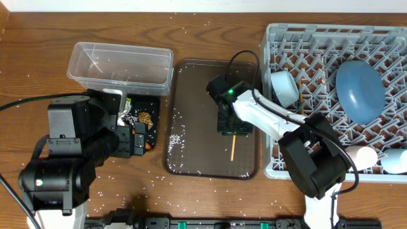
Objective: Sort waste into correct bins and load items into the dishwasher rack
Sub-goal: 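Grasp the second chopstick with the right gripper and place it in the rack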
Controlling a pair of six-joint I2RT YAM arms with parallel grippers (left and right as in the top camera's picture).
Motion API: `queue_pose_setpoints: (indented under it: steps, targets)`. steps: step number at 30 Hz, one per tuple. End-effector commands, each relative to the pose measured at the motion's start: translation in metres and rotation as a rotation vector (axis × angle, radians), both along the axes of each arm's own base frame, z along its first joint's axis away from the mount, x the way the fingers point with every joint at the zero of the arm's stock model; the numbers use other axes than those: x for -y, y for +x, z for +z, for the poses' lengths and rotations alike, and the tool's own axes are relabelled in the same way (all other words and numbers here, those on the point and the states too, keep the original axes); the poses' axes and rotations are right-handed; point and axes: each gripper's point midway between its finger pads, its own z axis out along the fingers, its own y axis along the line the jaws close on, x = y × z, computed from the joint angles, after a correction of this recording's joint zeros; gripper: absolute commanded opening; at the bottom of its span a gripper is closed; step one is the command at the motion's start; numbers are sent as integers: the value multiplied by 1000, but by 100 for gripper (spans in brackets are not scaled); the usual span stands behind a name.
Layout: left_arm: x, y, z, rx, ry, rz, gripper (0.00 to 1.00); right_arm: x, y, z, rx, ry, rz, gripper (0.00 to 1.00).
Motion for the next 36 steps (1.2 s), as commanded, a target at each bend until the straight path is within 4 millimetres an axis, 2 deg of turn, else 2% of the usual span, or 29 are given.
queue_pose_setpoints:
  steps: [1,5,8,11,14,16,18,20,22,25,29,31,36]
  targets:
    - [1,1,6,16,-3,-7,98,5,-5,-16,-38,-26,-8,1]
    - [1,1,6,16,-3,-7,98,4,-1,-10,-22,-15,52,1]
    - [1,1,6,16,-3,-7,98,5,8,11,16,8,122,1]
    - [1,1,6,16,-3,-7,98,13,23,55,107,42,157,1]
    - [1,1,6,16,-3,-7,98,24,39,111,246,100,198,1]
    - [1,1,6,16,-3,-7,98,42,50,146,351,108,200,1]
    - [1,1,6,16,-3,-7,98,73,60,176,446,74,152,1]
    - [1,1,6,16,-3,-7,98,108,66,198,509,42,100,1]
    - [1,1,6,16,-3,-7,98,143,69,211,539,17,51,1]
    - [1,1,6,16,-3,-7,98,195,72,213,535,-38,-12,1]
    - [1,1,6,16,-3,-7,98,242,76,191,461,-84,-24,1]
    - [1,1,6,16,-3,-7,98,251,77,173,409,-68,-34,1]
    - [1,1,6,16,-3,-7,98,251,81,123,267,-46,-36,1]
